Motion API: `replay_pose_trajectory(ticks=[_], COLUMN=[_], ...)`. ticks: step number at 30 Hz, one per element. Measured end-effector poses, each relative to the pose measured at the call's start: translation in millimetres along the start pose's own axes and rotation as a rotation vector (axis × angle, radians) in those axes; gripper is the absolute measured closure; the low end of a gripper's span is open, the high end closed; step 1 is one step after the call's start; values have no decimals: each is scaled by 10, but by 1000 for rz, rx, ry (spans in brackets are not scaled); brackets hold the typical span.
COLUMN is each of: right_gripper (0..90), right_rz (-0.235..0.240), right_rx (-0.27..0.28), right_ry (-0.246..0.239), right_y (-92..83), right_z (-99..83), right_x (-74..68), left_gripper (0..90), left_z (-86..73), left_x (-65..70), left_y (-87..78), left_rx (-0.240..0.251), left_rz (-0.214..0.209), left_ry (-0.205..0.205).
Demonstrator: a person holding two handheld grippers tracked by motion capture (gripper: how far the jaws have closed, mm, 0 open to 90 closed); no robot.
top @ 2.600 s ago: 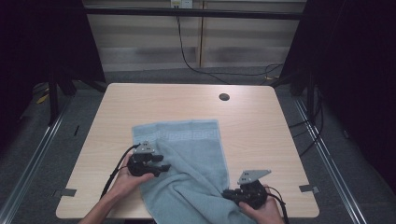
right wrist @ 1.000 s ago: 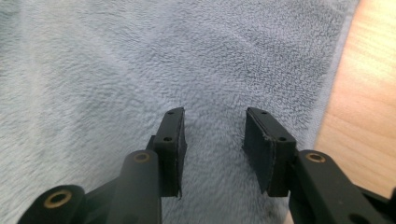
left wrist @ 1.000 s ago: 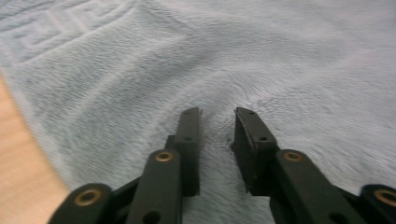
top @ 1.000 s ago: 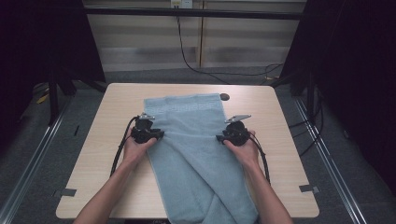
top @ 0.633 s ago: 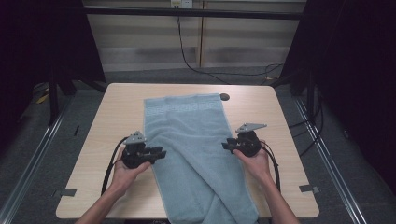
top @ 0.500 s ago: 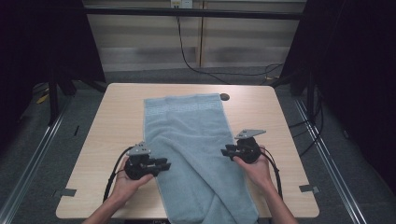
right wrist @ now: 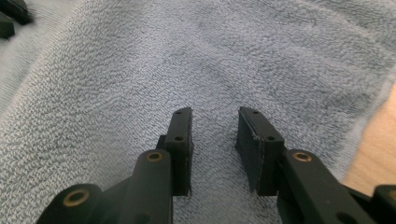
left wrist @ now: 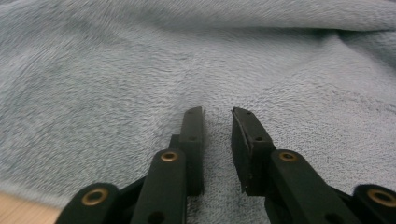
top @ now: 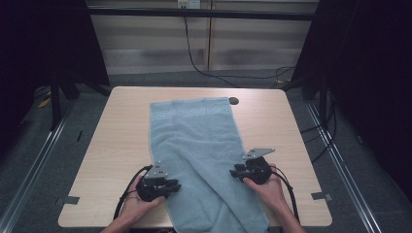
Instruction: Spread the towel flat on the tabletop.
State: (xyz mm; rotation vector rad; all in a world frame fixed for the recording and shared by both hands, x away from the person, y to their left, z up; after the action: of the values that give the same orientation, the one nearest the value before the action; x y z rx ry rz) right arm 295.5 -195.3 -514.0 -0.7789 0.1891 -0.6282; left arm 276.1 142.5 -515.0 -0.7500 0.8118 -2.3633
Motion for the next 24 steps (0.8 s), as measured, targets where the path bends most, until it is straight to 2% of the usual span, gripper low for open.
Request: replay_pose_trajectory(ticks=[2,5,8,10,11,13,17,18,20,22,24], right_gripper=[664,664,664,666,667,668,671,671,687,689,695], right_rz=[-27,-62,-59,-48,-47,-45,-24,-16,4,10,15], right_rx=[-13,-32,-27,-22,-23,-31,-16,-10,-14,-8,-14], right_ry=[-15,-9,3,3,-10,-39,-34,-46,-44,-45,-41], right_y=[-2,-25,-56,-68,-71,-89,-171,-199,-269,-340,-414], right_z=[-2,-25,-63,-74,-70,-71,-129,-152,-195,-256,-313], right_x=[19,67,108,79,34,-74,-311,-372,-488,-589,-646], left_gripper=[757,764,781,786,786,786,784,770,729,702,696], left_z=[-32,-93,-158,-179,-190,-208,-218,-225,-238,-254,-280], left_x=[-41,-166,-305,-361,-371,-397,-428,-417,-369,-300,-224], left_y=[-56,-178,-297,-352,-368,-396,-422,-420,-413,-394,-398], left_rx=[3,17,34,35,31,35,35,39,40,30,5], left_rz=[27,53,62,77,72,75,73,71,87,43,21], left_ry=[14,-5,-36,-28,-39,-27,-43,-38,8,8,34])
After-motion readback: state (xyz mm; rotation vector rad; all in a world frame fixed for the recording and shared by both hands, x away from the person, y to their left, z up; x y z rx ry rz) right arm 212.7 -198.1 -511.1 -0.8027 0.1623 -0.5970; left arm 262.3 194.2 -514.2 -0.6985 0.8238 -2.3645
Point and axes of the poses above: each handheld gripper's, and its own axes: y roughly forward along the jaws, z roughly out of its top, x roughly to its right, the point moved 2 cm from there along y, roughly forward along the jaws, and after that the axes turned 15 degrees about -y, right-handed, at the moved point
